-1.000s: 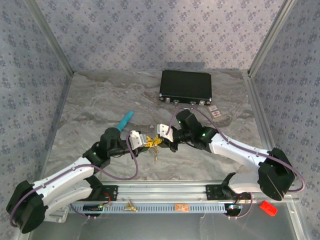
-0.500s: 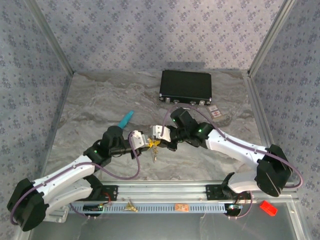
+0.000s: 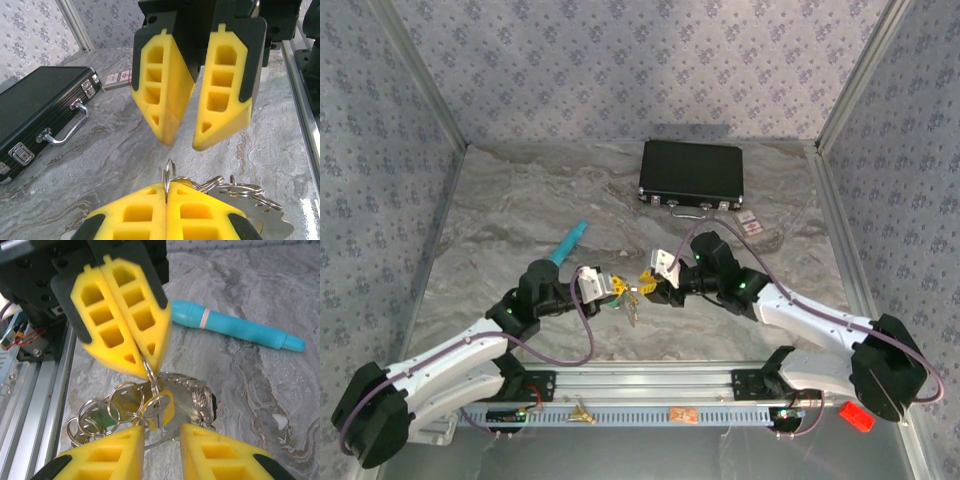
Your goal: Put the keys on the keyring
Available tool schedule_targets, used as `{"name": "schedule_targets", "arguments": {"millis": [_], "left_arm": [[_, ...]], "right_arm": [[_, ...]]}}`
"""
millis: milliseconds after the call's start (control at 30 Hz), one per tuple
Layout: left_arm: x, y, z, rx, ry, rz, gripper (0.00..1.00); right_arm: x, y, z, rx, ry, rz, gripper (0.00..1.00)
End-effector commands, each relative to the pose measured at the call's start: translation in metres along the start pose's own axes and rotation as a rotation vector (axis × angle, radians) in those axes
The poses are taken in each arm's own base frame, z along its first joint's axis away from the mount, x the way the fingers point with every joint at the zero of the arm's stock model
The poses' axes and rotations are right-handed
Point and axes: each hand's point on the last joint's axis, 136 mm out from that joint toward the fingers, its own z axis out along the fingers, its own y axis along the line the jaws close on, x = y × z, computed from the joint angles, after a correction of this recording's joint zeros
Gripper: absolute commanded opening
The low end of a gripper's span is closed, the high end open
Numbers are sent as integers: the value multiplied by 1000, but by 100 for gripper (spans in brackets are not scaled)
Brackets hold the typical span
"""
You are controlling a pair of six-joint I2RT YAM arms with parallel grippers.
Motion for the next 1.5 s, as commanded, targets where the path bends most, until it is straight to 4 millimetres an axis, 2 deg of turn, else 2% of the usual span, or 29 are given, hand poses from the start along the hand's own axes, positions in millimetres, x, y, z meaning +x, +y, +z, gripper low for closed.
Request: {"name": "schedule_targets", "arguments": {"millis": [0,267,500,667,1033,1167,1267,1367,1467], "left_arm": [[-28,3,-5,-10,-106,38,0],[-31,3,-6,-10,-116,39,0],[-32,0,-6,8,-121,39,0],[-32,-1,-6,13,-119,38,0],[-33,-2,-7,13,-122,44,0],[-34,-2,-7,16,-129,41,0],[-39,-3,-8,21,-149,43,0],[-41,-3,-8,27,-157,41,0],[-39,-3,-8,21,-152,36,0]], "right_arm": [[-19,-7,-7,44,-79,5,26],[-15,-8,-2,51,-94,45,24],[-31,7,8,-74,-131,65,26],[-24,4,14,-50,-93,60,25],[-17,3,10,-49,-58,57,5],[-1,-3,15,-27,13,85,0],[7,-2,23,-64,70,110,0],[-3,3,27,-103,37,101,0],[-11,4,22,-99,-3,77,12]]}}
